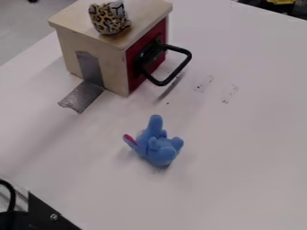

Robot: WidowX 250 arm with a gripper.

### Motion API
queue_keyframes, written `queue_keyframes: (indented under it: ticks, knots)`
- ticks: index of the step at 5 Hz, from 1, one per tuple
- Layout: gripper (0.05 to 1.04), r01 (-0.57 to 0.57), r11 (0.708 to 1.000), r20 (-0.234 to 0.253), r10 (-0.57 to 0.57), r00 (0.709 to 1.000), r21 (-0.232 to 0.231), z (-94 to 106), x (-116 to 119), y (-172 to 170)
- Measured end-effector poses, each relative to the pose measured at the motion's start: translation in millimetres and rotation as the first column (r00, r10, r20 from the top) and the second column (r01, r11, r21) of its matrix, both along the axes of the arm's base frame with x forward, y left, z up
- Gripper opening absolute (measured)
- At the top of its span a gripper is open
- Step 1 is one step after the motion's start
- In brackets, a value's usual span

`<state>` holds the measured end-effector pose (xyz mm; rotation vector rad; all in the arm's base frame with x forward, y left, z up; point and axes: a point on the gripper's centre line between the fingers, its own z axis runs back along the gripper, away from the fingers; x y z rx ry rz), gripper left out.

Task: Pick the white toy and put it on bottom left side of the table

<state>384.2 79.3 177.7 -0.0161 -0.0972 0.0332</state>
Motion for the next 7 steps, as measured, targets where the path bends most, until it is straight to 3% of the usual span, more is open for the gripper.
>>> queue_keyframes:
  ticks: [1,2,3,4,5,6,7]
  knots:
    - [0.554,-0.025,1.000,-0.014,0.025,1.000,-0.006,14.9,-20,38]
    - [0.554,-0.049,0.999,-0.021,0.050,0.999,0.011,24.1,-61,70]
    - [0.554,-0.071,0.997,-0.043,0.072,0.996,0.036,10.9,-110,88]
    - [0.554,-0.069,0.995,-0.086,0.075,0.993,0.070,-15.3,-153,92]
    - [0.554,-0.075,0.996,-0.108,0.080,0.991,0.054,-61.9,-185,95]
    - [0.554,-0.048,0.994,-0.127,0.061,0.990,0.101,-94.8,-194,100]
    - [0.554,-0.007,0.995,-0.160,0.022,0.987,0.097,-133.2,-196,98]
